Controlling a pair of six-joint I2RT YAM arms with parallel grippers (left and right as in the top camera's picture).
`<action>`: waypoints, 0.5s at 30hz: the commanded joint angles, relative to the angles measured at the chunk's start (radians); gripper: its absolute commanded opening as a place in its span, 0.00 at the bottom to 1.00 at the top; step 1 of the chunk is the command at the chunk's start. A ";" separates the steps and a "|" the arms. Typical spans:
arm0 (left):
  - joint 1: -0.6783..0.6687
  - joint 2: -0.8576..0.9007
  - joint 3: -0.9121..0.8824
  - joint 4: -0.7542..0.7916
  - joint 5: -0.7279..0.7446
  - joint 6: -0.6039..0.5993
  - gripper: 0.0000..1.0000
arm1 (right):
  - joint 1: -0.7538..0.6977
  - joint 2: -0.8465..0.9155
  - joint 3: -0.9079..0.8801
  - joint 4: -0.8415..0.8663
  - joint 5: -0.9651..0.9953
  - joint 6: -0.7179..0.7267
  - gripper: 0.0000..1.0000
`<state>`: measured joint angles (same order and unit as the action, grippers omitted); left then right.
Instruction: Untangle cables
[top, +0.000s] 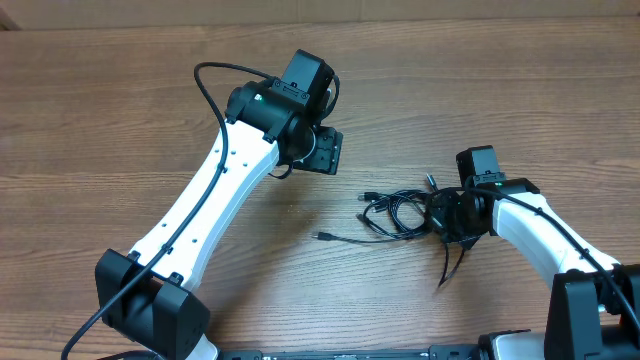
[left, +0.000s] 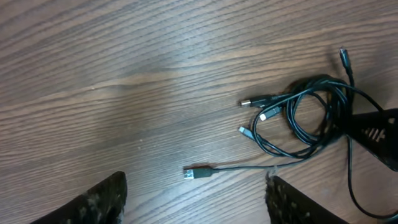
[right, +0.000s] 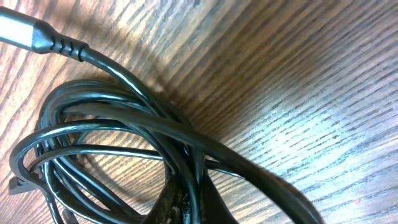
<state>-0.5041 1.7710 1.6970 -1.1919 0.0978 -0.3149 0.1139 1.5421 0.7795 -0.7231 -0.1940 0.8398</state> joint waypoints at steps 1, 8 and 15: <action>-0.007 -0.030 0.006 -0.005 0.046 -0.004 0.80 | 0.003 0.008 0.004 0.053 -0.055 -0.025 0.04; -0.007 -0.030 0.006 -0.005 0.235 -0.004 1.00 | 0.003 -0.062 0.088 0.129 -0.218 -0.161 0.04; -0.007 -0.030 0.006 -0.001 0.261 -0.130 1.00 | 0.003 -0.216 0.139 0.147 -0.153 -0.148 0.04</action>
<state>-0.5041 1.7710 1.6970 -1.1931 0.3099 -0.3515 0.1139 1.4078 0.8696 -0.5869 -0.3725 0.7021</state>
